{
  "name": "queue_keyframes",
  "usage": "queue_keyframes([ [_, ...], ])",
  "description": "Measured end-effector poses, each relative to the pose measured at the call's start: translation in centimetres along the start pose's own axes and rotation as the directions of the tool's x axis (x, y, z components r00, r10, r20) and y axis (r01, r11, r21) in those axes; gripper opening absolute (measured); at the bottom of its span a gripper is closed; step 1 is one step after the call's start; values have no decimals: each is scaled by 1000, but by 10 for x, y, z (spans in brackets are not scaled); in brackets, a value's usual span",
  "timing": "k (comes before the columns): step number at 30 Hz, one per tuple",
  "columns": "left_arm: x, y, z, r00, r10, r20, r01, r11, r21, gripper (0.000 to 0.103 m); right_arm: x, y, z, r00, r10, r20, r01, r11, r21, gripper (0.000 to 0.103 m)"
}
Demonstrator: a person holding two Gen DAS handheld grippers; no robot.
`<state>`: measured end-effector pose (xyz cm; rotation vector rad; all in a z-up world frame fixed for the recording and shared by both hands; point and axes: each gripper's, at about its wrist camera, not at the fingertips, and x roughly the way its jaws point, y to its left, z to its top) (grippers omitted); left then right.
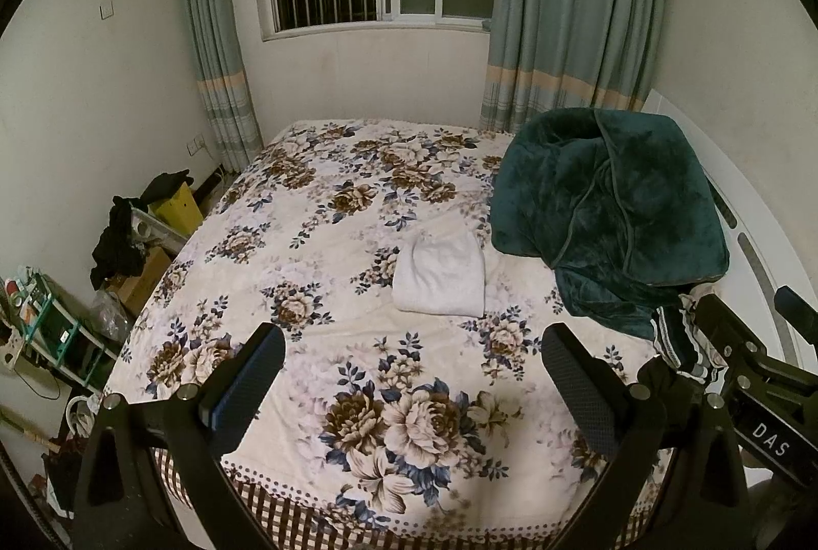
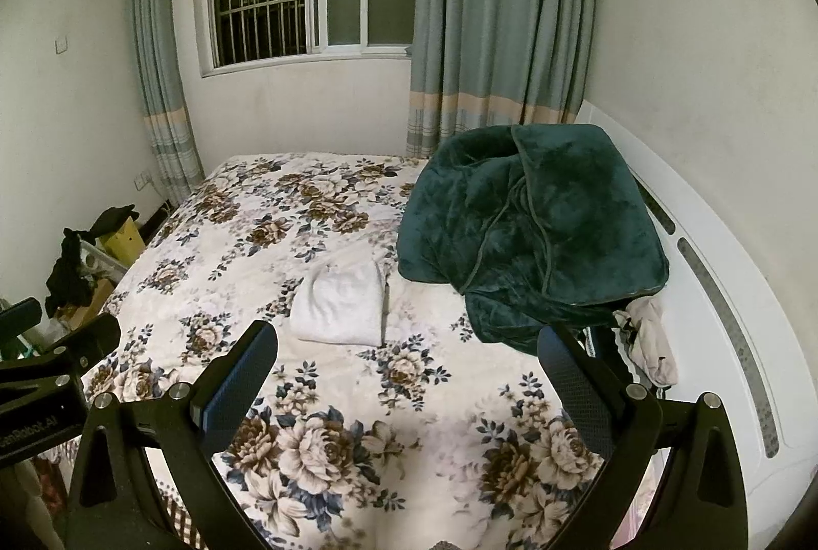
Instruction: Fold small clothes
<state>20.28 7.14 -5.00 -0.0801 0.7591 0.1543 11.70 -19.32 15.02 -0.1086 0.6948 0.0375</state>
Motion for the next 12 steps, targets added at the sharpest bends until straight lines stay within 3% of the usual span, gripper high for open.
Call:
queue_keyframes([
  [12,0,0,7,1000,0,8,0,1000,1,103,0,-1,-1,1000,0,1,0,1000,3,103],
])
